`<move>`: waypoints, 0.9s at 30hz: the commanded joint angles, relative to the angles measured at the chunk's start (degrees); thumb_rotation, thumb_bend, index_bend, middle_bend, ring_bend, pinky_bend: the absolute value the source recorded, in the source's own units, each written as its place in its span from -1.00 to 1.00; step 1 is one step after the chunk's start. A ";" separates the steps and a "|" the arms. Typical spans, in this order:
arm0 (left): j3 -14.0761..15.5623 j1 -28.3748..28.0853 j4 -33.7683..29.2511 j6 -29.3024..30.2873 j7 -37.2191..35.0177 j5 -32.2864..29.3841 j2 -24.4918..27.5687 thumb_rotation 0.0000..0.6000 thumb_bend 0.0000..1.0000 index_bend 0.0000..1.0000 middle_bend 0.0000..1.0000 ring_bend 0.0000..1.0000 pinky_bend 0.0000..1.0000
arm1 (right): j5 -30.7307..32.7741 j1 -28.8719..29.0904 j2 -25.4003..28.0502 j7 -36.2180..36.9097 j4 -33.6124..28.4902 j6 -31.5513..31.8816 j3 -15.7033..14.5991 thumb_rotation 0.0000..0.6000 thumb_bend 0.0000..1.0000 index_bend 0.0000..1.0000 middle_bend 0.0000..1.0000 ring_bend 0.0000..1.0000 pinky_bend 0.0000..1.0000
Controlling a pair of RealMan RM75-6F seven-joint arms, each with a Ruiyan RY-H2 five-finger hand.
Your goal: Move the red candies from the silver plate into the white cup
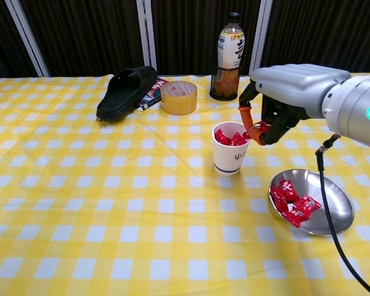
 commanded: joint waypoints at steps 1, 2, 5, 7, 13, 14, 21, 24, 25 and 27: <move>0.02 -0.09 -0.04 -0.30 -0.31 -0.14 0.15 1.00 -0.93 -1.00 -1.00 -1.00 -1.00 | 2.32 2.18 -2.00 -0.01 3.07 -1.72 1.23 1.00 0.05 0.18 0.98 1.00 0.97; 0.04 -0.13 -0.02 -0.46 -0.39 -0.20 0.21 1.00 -0.93 -1.00 -1.00 -1.00 -1.00 | 2.80 2.73 -2.37 -0.14 3.84 -1.99 1.37 1.00 0.05 0.18 0.98 1.00 0.97; 0.07 -0.25 -0.14 -0.91 -0.65 -0.42 0.41 1.00 -0.93 -1.00 -1.00 -1.00 -1.00 | 3.99 4.23 -3.33 -0.04 5.73 -2.62 2.05 1.00 0.05 0.18 0.98 1.00 0.97; 0.06 -0.31 -0.19 -1.10 -0.79 -0.52 0.49 1.00 -0.93 -1.00 -1.00 -1.00 -1.00 | 4.43 5.15 -3.76 -0.01 6.81 -2.95 2.41 1.00 0.05 0.18 0.98 1.00 0.97; 0.09 -0.43 -0.29 -1.48 -1.19 -0.64 0.69 1.00 -0.93 -1.00 -1.00 -1.00 -1.00 | 5.12 7.34 -4.84 0.66 9.09 -3.55 3.14 1.00 0.05 0.18 0.98 1.00 0.97; 0.08 -0.45 -0.30 -1.53 -1.23 -0.67 0.72 1.00 -0.93 -1.00 -1.00 -1.00 -1.00 | 5.31 7.64 -4.97 0.77 9.45 -3.64 3.20 1.00 0.05 0.18 0.98 1.00 0.97; 0.13 -0.57 -0.42 -1.87 -1.45 -0.75 0.90 1.00 -0.93 -1.00 -1.00 -1.00 -1.00 | 6.74 8.85 -5.93 2.09 12.45 -4.39 2.72 1.00 0.05 0.18 0.98 1.00 0.97; 0.13 -0.57 -0.46 -1.87 -1.47 -0.76 0.94 1.00 -0.93 -1.00 -1.00 -1.00 -1.00 | 7.18 9.17 -6.30 2.63 13.80 -4.51 2.44 1.00 0.05 0.17 0.98 1.00 0.97; 0.12 -0.55 -0.47 -1.84 -1.45 -0.78 0.95 1.00 -0.93 -1.00 -1.00 -1.00 -1.00 | 7.29 9.24 -6.35 2.74 14.10 -4.53 2.31 1.00 0.05 0.15 0.98 1.00 0.97; 0.10 -0.54 -0.46 -1.85 -1.49 -0.85 0.94 1.00 -0.93 -1.00 -1.00 -1.00 -1.00 | 7.34 9.33 -6.36 3.08 14.34 -4.55 2.07 1.00 0.05 0.02 0.98 1.00 0.97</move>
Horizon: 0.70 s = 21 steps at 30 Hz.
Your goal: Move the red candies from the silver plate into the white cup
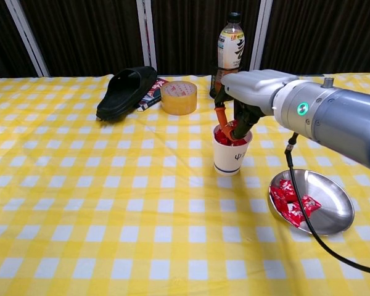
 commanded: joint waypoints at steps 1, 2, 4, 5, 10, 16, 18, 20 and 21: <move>-0.02 -0.01 0.02 -0.03 0.00 -0.05 0.00 1.00 -0.93 -1.00 -1.00 -1.00 -1.00 | 0.06 0.18 -0.05 0.52 0.25 0.00 -0.36 1.00 0.05 -0.06 0.98 1.00 0.97; -0.01 -0.03 0.01 -0.07 0.02 -0.06 -0.02 1.00 -0.93 -1.00 -1.00 -1.00 -1.00 | 0.00 0.21 0.00 0.65 0.18 0.05 -0.46 1.00 0.05 -0.12 0.98 1.00 0.97; -0.01 -0.04 0.00 -0.06 0.10 -0.04 -0.02 1.00 -0.93 -1.00 -1.00 -1.00 -1.00 | -0.14 0.26 0.15 0.82 -0.18 0.36 -0.61 1.00 0.04 -0.22 0.98 1.00 0.97; 0.00 -0.02 0.00 -0.03 0.12 -0.02 -0.03 1.00 -0.93 -1.00 -1.00 -1.00 -1.00 | -0.35 0.26 0.23 0.93 -0.47 0.62 -0.68 1.00 0.03 -0.26 0.98 1.00 0.97; -0.06 -0.01 -0.06 0.06 0.13 -0.06 -0.06 1.00 -0.93 -1.00 -1.00 -1.00 -1.00 | -1.52 -0.04 1.14 0.91 -2.60 2.32 -1.37 1.00 0.01 -0.33 0.98 1.00 0.97; 0.00 0.08 0.06 0.39 0.16 0.27 -0.14 1.00 -0.93 -1.00 -1.00 -1.00 -1.00 | -4.24 -1.68 3.79 0.55 -8.02 5.51 -3.41 1.00 0.01 -0.33 0.98 1.00 0.97; 0.00 0.13 0.09 0.55 0.18 0.37 -0.18 1.00 -0.93 -1.00 -1.00 -1.00 -1.00 | -5.59 -2.72 5.09 0.53 -10.26 6.91 -4.59 1.00 0.01 -0.33 0.98 1.00 0.97; 0.01 0.19 0.12 0.70 0.19 0.45 -0.21 1.00 -0.93 -1.00 -1.00 -1.00 -1.00 | -6.82 -3.94 6.45 0.66 -12.39 8.23 -5.92 1.00 0.01 -0.33 0.98 1.00 0.97; 0.01 0.20 0.12 0.75 0.21 0.49 -0.23 1.00 -0.93 -1.00 -1.00 -1.00 -1.00 | -7.41 -4.57 7.12 0.76 -13.35 8.83 -6.62 1.00 0.01 -0.33 0.98 1.00 0.97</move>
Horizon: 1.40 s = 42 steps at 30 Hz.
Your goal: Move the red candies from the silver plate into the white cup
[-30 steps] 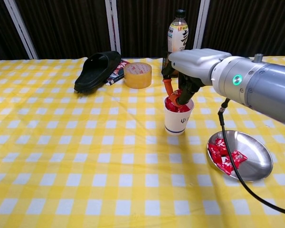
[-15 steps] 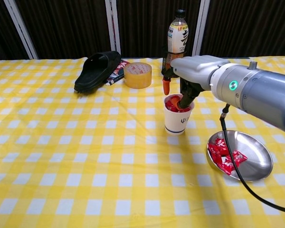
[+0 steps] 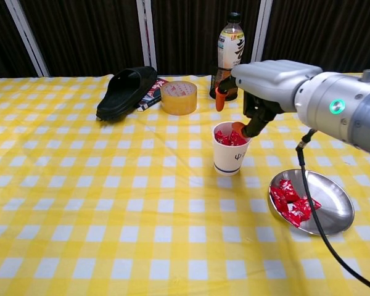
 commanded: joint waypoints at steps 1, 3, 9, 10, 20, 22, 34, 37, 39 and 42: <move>0.01 0.05 0.02 0.12 0.03 0.07 -0.03 1.00 -0.93 -1.00 -1.00 -1.00 -1.00 | -2.70 -2.78 2.94 0.30 -4.04 2.83 -3.05 1.00 0.00 -0.33 0.98 1.00 0.97; -0.01 0.07 0.06 0.26 0.07 0.16 -0.08 1.00 -0.93 -1.00 -1.00 -1.00 -1.00 | -4.05 -4.29 4.08 0.88 -5.71 3.87 -4.83 1.00 -0.03 -0.33 0.98 1.00 0.97; -0.04 0.20 -0.05 0.78 0.44 0.44 -0.26 1.00 -0.93 -1.00 -1.00 -1.00 -1.00 | -7.70 -8.08 4.70 2.23 -6.00 5.17 -10.47 1.00 -0.19 -0.33 0.98 1.00 0.97; -0.02 0.25 -0.08 0.89 0.52 0.48 -0.29 1.00 -0.93 -1.00 -1.00 -1.00 -1.00 | -7.99 -8.70 4.49 2.59 -5.56 5.14 -11.31 1.00 -0.21 -0.33 0.98 1.00 0.97; -0.03 0.61 0.00 1.78 1.57 0.58 -0.71 1.00 -0.93 -1.00 -1.00 -1.00 -1.00 | -8.28 -12.15 2.61 4.19 -1.24 3.81 -13.93 1.00 -0.32 -0.36 0.98 1.00 0.97; -0.07 0.61 -0.03 1.78 1.68 0.47 -0.74 1.00 -0.93 -1.00 -1.00 -1.00 -1.00 | -7.28 -12.46 2.31 4.11 -0.48 3.17 -13.86 1.00 -0.36 -0.39 0.98 1.00 0.97; -0.19 0.56 0.00 1.56 1.98 0.06 -0.82 1.00 -0.93 -1.00 -1.00 -1.00 -1.00 | -5.08 -13.40 0.40 5.70 4.19 -0.11 -12.09 1.00 -0.41 -0.40 0.98 1.00 0.97; -0.20 0.57 -0.05 1.53 1.95 0.02 -0.79 1.00 -0.93 -1.00 -1.00 -1.00 -1.00 | -4.98 -13.51 0.04 6.03 5.00 -0.83 -11.69 1.00 -0.41 -0.40 0.98 1.00 0.97; -0.21 0.56 -0.05 1.51 1.94 0.00 -0.77 1.00 -0.93 -1.00 -1.00 -1.00 -1.00 | -5.01 -13.59 -0.23 6.30 5.54 -1.24 -11.50 1.00 -0.41 -0.39 0.98 1.00 0.97; -0.21 0.57 -0.05 1.46 1.97 -0.06 -0.77 1.00 -0.93 -1.00 -1.00 -1.00 -1.00 | -5.70 -13.82 -0.63 6.92 6.35 -1.70 -11.45 1.00 -0.41 -0.31 0.98 1.00 0.97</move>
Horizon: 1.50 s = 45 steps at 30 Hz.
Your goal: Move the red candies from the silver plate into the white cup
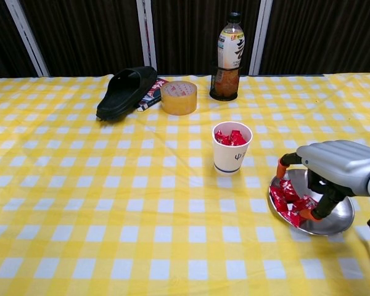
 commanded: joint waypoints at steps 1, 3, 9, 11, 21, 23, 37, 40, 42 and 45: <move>-0.02 -0.01 0.00 -0.02 0.03 -0.05 -0.01 1.00 -0.93 -1.00 -1.00 -1.00 -1.00 | -0.67 -0.25 -0.41 0.52 0.75 -0.40 0.04 1.00 -0.41 -0.27 0.98 1.00 0.97; -0.04 -0.01 0.00 -0.05 0.06 -0.11 -0.02 1.00 -0.93 -1.00 -1.00 -1.00 -1.00 | -0.78 -0.39 -0.61 0.78 1.08 -0.71 0.16 1.00 -0.41 -0.23 0.98 1.00 0.97; -0.08 0.02 -0.05 -0.04 0.13 -0.22 -0.04 1.00 -0.93 -1.00 -1.00 -1.00 -1.00 | -0.56 -0.53 -0.82 1.19 1.91 -1.69 0.79 1.00 -0.41 -0.12 0.98 1.00 0.97; -0.08 0.02 -0.05 -0.04 0.14 -0.22 -0.05 1.00 -0.93 -1.00 -1.00 -1.00 -1.00 | -0.55 -0.60 -0.85 1.35 2.18 -1.92 0.99 1.00 -0.41 -0.10 0.98 1.00 0.97; -0.13 0.01 -0.07 -0.15 0.28 -0.40 -0.09 1.00 -0.93 -1.00 -1.00 -1.00 -1.00 | 0.22 -1.06 -0.43 1.35 2.96 -2.55 1.53 1.00 -0.41 -0.09 0.98 1.00 0.97; -0.13 0.02 -0.10 -0.16 0.31 -0.44 -0.09 1.00 -0.93 -1.00 -1.00 -1.00 -1.00 | 0.45 -1.11 -0.31 1.36 3.01 -2.72 1.69 1.00 -0.41 -0.09 0.98 1.00 0.97; -0.18 0.09 -0.23 -0.14 0.23 -0.54 -0.07 1.00 -0.93 -1.00 -1.00 -1.00 -1.00 | 0.79 -1.60 0.48 -0.32 2.69 -1.56 2.33 1.00 -0.41 -0.09 0.98 1.00 0.97; -0.19 0.11 -0.26 -0.07 0.19 -0.47 -0.07 1.00 -0.93 -1.00 -1.00 -1.00 -1.00 | 1.63 -1.65 0.59 -1.01 2.65 -1.49 2.42 1.00 -0.41 -0.09 0.98 1.00 0.97; -0.19 0.13 -0.26 -0.03 0.17 -0.45 -0.07 1.00 -0.93 -1.00 -1.00 -1.00 -1.00 | 2.29 -1.71 0.67 -1.31 2.66 -1.57 2.49 1.00 -0.41 -0.09 0.98 1.00 0.97; -0.20 0.15 -0.27 -0.01 0.11 -0.46 -0.05 1.00 -0.93 -1.00 -1.00 -1.00 -1.00 | 2.79 -1.84 0.70 -1.49 2.87 -1.74 2.38 1.00 -0.41 -0.09 0.98 1.00 0.97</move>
